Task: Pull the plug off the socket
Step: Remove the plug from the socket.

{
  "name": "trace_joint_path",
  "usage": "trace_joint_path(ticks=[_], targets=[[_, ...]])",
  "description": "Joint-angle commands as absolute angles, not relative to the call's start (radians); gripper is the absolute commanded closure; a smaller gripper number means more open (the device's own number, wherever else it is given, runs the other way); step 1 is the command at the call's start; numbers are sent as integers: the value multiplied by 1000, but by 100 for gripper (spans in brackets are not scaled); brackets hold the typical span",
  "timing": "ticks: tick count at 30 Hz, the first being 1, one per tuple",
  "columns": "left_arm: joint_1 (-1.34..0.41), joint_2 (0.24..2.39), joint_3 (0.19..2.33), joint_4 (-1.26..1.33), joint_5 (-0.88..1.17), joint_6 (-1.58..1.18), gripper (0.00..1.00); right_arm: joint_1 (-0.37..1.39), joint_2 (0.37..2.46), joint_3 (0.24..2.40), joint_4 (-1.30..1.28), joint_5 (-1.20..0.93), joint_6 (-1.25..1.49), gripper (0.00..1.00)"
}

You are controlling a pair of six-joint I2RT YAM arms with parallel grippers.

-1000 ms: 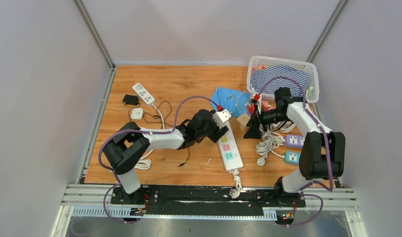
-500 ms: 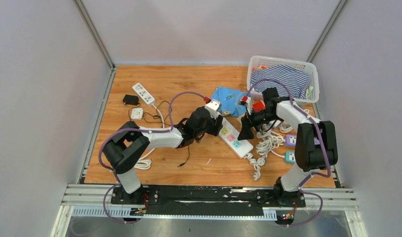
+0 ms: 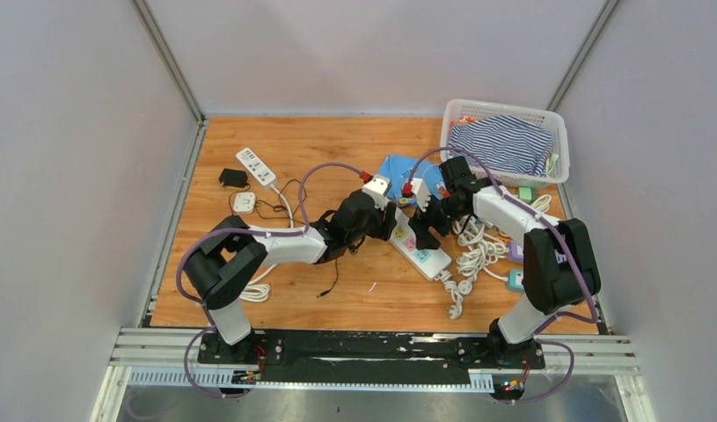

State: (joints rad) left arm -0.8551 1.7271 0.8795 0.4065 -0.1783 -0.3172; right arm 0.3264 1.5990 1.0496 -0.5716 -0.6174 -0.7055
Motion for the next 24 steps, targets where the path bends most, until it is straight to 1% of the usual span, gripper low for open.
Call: trace_joint_path(ticks=[1,3,6,11,12,19,22,24], targets=[[-850,1739,880,465,-159,-307,100,349,1591,1027,-535,-522,-694,20],[-850,1734,877,465,-83,-233,100,360,1590,1021,-527,-529,-697,23],[-846,1742,875,465,-21,-161,100,364,1587,1008,-498,-560,-672,26],[-816,1761,888,464,102,-158,100,364,1648,1020,-504,-579,-641,27],[-813,1758,888,465,113,-155,100,364,1662,1025,-506,-575,-636,29],[-811,1702,823,505,28,-102,100,363,1726,1040,-532,-546,-635,50],[-797,1711,809,539,3,-183,100,364,1753,1050,-549,-544,-638,56],[-772,1734,818,541,15,-260,100,363,1767,1056,-556,-534,-638,57]])
